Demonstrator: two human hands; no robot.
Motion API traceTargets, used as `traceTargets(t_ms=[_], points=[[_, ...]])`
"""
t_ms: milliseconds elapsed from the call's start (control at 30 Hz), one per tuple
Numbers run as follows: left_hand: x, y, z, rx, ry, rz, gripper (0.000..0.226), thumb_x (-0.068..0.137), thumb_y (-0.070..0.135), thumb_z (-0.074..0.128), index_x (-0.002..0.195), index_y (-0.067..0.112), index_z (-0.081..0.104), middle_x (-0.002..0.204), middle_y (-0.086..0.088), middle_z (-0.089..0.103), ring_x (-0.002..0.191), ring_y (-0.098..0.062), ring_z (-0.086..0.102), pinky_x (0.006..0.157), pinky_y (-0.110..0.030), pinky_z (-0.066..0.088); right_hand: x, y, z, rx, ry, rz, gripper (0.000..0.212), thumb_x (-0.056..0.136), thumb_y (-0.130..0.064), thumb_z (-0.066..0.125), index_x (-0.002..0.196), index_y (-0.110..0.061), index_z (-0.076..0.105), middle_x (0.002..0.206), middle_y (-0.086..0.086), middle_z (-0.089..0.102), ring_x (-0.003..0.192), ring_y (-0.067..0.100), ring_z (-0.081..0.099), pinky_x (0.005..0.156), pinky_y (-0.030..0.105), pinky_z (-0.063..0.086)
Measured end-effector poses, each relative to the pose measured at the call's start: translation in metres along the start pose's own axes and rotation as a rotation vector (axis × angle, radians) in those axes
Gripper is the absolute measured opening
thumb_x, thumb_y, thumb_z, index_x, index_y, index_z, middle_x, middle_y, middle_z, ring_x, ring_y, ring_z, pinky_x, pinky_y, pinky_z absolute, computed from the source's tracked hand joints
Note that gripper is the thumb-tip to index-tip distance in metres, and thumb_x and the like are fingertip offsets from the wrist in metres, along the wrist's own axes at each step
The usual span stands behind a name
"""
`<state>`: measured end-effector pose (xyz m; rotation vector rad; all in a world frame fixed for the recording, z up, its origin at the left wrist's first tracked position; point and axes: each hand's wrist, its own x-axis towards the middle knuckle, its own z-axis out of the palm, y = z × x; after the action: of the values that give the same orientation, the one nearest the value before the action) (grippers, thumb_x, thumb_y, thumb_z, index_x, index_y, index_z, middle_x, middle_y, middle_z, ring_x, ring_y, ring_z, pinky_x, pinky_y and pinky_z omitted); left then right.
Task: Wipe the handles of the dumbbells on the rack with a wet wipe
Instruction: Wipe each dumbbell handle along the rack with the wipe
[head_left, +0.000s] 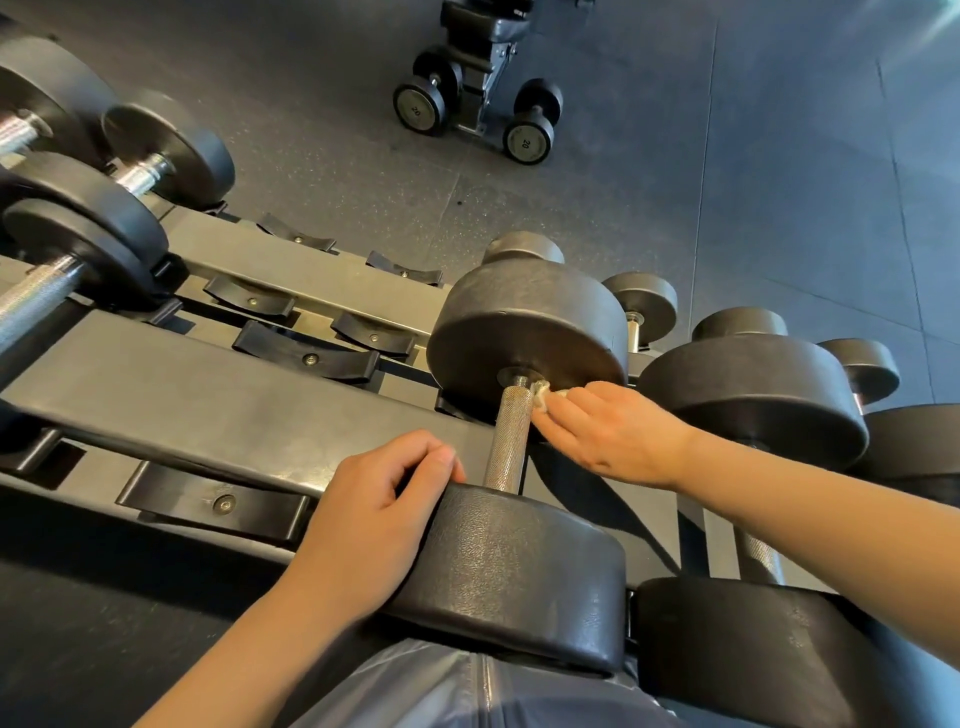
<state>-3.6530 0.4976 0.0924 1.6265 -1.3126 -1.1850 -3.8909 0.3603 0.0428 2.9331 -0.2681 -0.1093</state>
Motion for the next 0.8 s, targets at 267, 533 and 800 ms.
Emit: traceTargets(t_ms=[267, 533, 800], points=[[0.001, 0.001, 0.0, 0.015, -0.013, -0.009, 0.038, 0.078, 0.059, 0.037, 0.078, 0.03, 0.062, 0.074, 0.006, 0.063, 0.076, -0.014, 0.059, 0.065, -0.02, 0.041, 0.019, 0.001, -0.015, -0.012, 0.017, 0.126, 0.019, 0.078, -0.008, 0.064, 0.096, -0.003, 0.065, 0.09, 0.015, 0.061, 0.058, 0.021, 0.054, 0.044, 0.028, 0.044], [0.001, 0.001, -0.001, 0.01, -0.018, -0.021, 0.038, 0.078, 0.059, 0.038, 0.078, 0.03, 0.062, 0.074, 0.007, 0.063, 0.075, -0.013, 0.058, 0.065, -0.019, 0.041, 0.029, 0.003, -0.012, -0.185, 0.065, 0.073, 0.009, 0.081, -0.014, 0.06, 0.085, -0.012, 0.069, 0.082, 0.004, 0.062, 0.073, 0.02, 0.055, 0.064, 0.03, 0.039], [0.002, 0.002, 0.0, 0.012, -0.01, -0.037, 0.034, 0.08, 0.054, 0.042, 0.075, 0.028, 0.062, 0.073, 0.005, 0.063, 0.073, -0.012, 0.057, 0.064, -0.018, 0.039, 0.033, 0.005, -0.006, -0.177, 0.073, 0.102, 0.027, 0.088, -0.011, 0.041, 0.084, -0.013, 0.068, 0.079, 0.003, 0.063, 0.07, 0.018, 0.056, 0.064, 0.028, 0.039]])
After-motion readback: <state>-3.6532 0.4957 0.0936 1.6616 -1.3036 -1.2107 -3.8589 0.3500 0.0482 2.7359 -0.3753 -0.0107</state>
